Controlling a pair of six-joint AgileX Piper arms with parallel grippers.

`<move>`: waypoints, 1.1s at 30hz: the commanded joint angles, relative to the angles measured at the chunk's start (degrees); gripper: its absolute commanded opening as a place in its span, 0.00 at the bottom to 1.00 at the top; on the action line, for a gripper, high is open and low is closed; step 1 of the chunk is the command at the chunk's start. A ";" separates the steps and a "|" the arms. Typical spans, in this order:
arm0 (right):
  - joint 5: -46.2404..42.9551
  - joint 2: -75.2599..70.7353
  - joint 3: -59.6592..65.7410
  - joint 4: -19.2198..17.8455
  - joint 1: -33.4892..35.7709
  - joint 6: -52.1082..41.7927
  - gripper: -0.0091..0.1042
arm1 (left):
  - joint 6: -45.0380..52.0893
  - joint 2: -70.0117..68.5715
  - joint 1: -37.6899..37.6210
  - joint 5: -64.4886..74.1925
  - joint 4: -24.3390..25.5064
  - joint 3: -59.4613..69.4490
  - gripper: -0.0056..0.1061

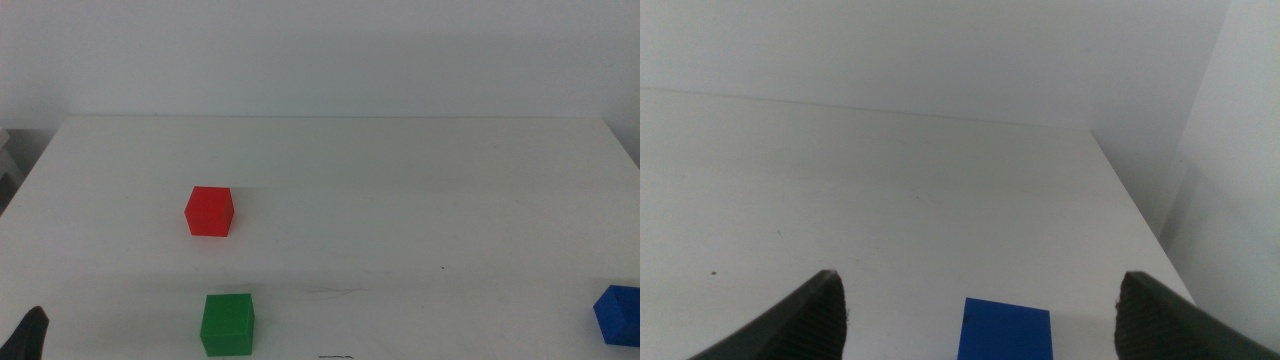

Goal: Stack red cubes first, then green, then blue cubes in a specific spot.

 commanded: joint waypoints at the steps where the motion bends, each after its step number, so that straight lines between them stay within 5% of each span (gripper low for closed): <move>1: -4.56 -1.11 -1.01 -0.69 -0.33 -0.54 0.81 | -0.29 4.61 -0.25 -4.41 -0.73 -4.06 0.87; 18: -4.56 -1.11 -1.01 -0.69 -0.33 -0.54 0.81 | -0.28 50.30 -0.25 37.97 -3.69 -55.74 0.87; 33: -4.56 -1.11 -1.01 -0.69 -0.33 -0.54 0.81 | -0.26 65.06 -0.25 37.60 -9.01 -60.21 0.87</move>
